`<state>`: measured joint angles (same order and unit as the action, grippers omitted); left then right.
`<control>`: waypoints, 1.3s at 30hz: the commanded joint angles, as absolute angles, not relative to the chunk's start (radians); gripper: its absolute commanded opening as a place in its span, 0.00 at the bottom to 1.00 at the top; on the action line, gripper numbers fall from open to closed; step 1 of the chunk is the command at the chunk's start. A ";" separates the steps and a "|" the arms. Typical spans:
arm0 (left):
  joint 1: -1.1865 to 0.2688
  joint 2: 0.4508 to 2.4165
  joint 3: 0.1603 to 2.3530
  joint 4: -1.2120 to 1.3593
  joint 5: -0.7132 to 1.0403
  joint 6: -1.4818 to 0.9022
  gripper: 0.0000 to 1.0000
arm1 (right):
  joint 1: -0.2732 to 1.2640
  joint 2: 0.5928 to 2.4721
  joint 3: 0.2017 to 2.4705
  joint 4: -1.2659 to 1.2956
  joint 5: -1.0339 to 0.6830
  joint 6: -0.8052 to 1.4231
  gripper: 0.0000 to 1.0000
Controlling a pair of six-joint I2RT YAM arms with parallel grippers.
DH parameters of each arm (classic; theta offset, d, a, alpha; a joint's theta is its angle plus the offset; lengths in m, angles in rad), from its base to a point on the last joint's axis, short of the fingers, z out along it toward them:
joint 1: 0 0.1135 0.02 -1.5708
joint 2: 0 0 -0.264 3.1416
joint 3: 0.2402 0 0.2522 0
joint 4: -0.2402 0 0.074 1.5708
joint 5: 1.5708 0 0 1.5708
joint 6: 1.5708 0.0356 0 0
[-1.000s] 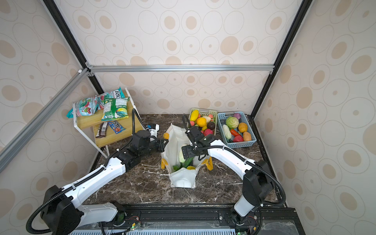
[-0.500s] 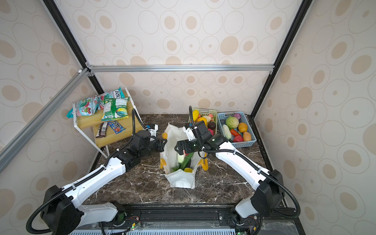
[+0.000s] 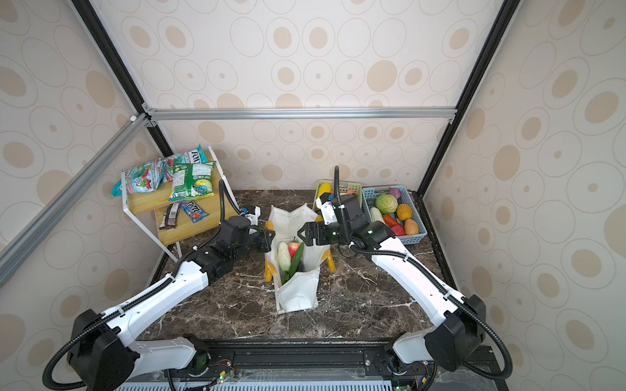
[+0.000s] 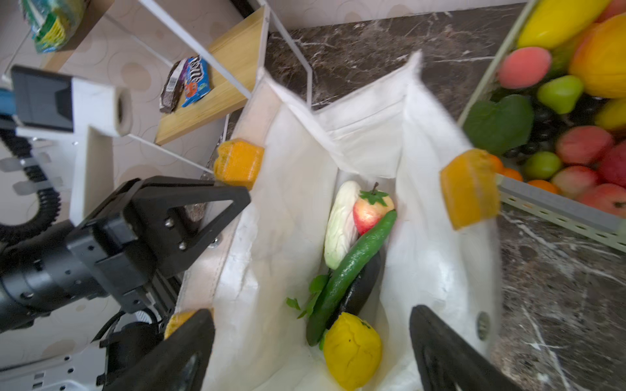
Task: Place the food into the grocery bag and tie it
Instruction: 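Withdraw the right gripper from the bag toward the baskets, then move the right gripper over the green basket toward the small pink peach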
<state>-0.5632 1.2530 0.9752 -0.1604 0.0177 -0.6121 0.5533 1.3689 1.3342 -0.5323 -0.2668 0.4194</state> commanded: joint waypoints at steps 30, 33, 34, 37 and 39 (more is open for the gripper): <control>-0.437 1.216 1.028 -0.229 0.026 -0.532 0.00 | 0.213 1.728 1.421 -0.520 -0.014 0.307 0.50; -0.436 1.222 1.029 -0.219 0.039 -0.532 0.00 | 0.229 1.786 1.472 -0.523 -0.005 0.280 0.50; -0.435 1.224 1.031 -0.215 0.042 -0.533 0.00 | 0.234 1.802 1.486 -0.524 -0.005 0.274 0.51; -0.436 1.226 1.030 -0.206 0.049 -0.535 0.00 | 0.243 1.846 1.525 -0.523 -0.006 0.263 0.51; -0.436 1.230 1.030 -0.202 0.052 -0.535 0.00 | 0.248 1.880 1.552 -0.524 -0.008 0.257 0.51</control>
